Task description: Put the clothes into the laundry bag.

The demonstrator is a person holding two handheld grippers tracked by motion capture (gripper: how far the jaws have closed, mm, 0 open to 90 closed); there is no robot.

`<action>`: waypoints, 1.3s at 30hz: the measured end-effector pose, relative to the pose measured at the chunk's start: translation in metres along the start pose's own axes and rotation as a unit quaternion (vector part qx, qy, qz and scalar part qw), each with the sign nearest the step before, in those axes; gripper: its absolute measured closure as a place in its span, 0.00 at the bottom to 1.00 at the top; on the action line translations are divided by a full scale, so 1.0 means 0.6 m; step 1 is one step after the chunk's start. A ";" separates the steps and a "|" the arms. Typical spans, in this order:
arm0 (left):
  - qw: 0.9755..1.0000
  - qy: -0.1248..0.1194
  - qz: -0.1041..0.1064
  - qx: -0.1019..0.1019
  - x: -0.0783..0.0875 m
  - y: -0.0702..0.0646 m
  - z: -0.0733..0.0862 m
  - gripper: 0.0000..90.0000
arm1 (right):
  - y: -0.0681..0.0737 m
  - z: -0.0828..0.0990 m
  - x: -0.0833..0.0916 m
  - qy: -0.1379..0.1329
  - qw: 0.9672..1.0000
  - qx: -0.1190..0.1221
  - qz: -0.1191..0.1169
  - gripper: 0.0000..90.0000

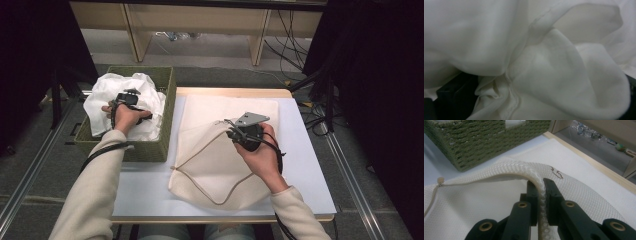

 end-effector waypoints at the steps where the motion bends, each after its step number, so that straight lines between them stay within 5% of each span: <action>1: 1.000 0.001 0.003 0.002 -0.003 0.001 0.001 0.01 | -0.001 0.000 0.001 0.000 1.000 0.003 0.005 0.93; 10: 0.999 0.023 0.009 0.022 -0.003 0.006 0.003 0.24 | -0.002 0.002 -0.001 -0.002 1.000 0.001 0.000 0.93; 14: 0.999 0.035 0.015 0.016 0.001 0.012 0.001 0.40 | -0.003 0.002 0.000 0.002 1.000 -0.004 0.001 0.93; 24: 0.999 0.021 0.042 0.010 0.017 0.027 0.002 0.69 | -0.001 0.003 -0.001 0.006 1.000 -0.004 -0.003 0.94; 26: 0.999 0.009 0.045 0.009 0.025 0.031 0.002 0.71 | 0.001 0.003 -0.001 0.007 1.000 -0.014 -0.003 0.95; 27: 0.999 0.002 0.047 0.014 0.030 0.034 0.002 0.72 | -0.003 0.002 -0.002 0.001 1.000 0.007 -0.003 0.95; 29: 0.998 -0.016 0.052 0.020 0.041 0.041 0.001 0.73 | -0.002 0.002 -0.002 0.002 1.000 0.005 -0.004 0.95; 33: 0.995 -0.070 0.060 0.028 0.076 0.056 -0.006 0.74 | 0.000 0.001 -0.002 -0.002 1.000 0.008 -0.001 0.95; 36: 0.991 -0.113 0.061 0.025 0.106 0.062 -0.012 0.74 | 0.000 0.001 -0.002 -0.005 1.000 0.003 0.004 0.95; 39: 0.984 -0.161 0.072 0.016 0.146 0.064 -0.019 0.74 | 0.000 0.002 -0.003 -0.003 1.000 0.008 0.000 0.95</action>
Point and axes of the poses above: each handheld gripper's, and its own axes: x roughly backward along the jaws, z roughly out of its underside, y roughly to its left, the point moved 2 cm from there along -x, roughly forward along the jaws, and after that the axes turned 2 degrees about x, right-handed, at the moved point
